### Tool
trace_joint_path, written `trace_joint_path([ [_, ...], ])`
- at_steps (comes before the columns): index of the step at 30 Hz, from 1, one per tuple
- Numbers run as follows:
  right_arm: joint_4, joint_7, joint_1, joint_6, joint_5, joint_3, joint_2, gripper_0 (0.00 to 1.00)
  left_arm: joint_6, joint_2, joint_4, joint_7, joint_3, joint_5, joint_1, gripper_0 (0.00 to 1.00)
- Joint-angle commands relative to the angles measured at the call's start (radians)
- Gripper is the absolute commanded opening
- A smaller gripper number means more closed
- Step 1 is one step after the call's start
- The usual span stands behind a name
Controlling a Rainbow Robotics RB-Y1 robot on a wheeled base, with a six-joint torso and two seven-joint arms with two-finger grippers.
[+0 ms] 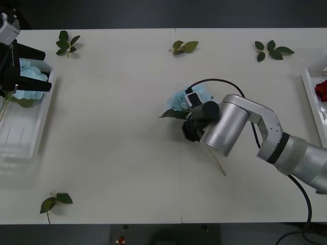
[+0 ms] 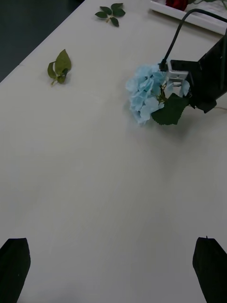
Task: Put the red flowers into the right box and the blue flowers into the left box
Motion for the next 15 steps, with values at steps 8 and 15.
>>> trace_joint_path([
  [8, -0.020, 0.359, -0.031, -0.161, -0.407, -0.191, -0.126, 0.00, -0.008, 0.028, -0.013, -0.031, 0.000, -0.001, 0.000, 1.00],
  [15, -0.040, 0.600, -0.031, -0.180, -0.691, -0.300, -0.146, 0.00, -0.008, 0.028, -0.013, -0.031, 0.000, -0.001, 0.000, 1.00],
])
